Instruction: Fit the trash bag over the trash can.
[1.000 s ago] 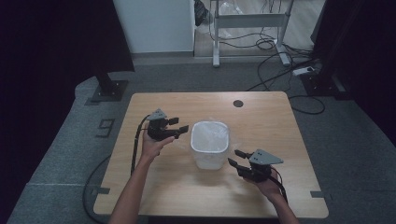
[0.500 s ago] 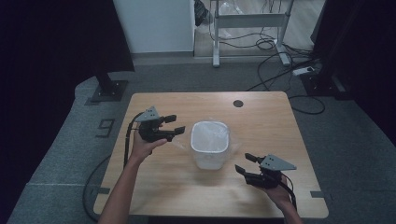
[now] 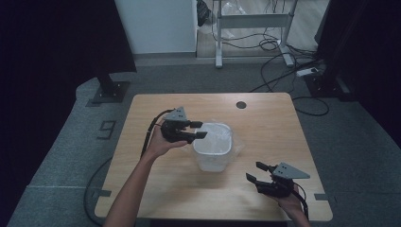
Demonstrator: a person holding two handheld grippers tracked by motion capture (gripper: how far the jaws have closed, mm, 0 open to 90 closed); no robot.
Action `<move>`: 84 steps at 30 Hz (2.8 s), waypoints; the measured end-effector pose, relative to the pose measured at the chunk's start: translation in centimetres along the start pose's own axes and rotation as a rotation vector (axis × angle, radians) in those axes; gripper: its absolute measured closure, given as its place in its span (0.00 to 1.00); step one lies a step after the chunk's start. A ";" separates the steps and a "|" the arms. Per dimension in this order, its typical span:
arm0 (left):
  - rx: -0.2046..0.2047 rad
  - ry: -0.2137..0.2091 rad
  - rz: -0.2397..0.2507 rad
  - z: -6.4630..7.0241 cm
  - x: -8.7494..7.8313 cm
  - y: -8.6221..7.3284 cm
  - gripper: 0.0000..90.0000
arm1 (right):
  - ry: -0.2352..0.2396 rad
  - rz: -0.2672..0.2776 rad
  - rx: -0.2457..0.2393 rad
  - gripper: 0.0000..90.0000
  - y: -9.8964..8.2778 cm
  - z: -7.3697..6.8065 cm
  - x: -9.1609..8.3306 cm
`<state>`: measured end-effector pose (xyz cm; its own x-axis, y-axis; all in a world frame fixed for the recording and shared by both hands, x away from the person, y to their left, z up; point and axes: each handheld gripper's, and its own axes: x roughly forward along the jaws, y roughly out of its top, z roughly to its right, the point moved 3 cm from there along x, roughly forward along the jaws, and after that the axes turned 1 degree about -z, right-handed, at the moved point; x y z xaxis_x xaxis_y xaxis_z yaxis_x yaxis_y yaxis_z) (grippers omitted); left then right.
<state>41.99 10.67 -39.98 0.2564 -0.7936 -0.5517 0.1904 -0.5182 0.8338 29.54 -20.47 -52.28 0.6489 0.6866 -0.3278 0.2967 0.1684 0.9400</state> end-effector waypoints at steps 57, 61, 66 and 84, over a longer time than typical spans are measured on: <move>-0.051 -0.013 -0.156 -0.3 3.0 0.2 0.41 | -0.026 -0.022 -0.001 0.40 -0.9 0.4 -0.1; -0.063 0.004 -0.092 -0.2 1.3 -0.9 0.41 | -0.028 -0.028 0.003 0.40 -1.1 0.4 -0.1; -0.086 0.018 0.015 0.0 -1.1 -2.1 0.39 | -0.030 -0.034 0.005 0.40 -1.3 0.5 0.1; -0.156 0.103 0.132 1.2 -6.0 -7.7 0.37 | -0.068 -0.029 0.023 0.40 -1.6 1.3 -0.3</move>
<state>37.89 19.06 -43.10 0.3826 -0.8104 -0.4436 0.2913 -0.3498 0.8904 29.76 -21.85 -53.81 0.6853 0.6323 -0.3612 0.3312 0.1711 0.9279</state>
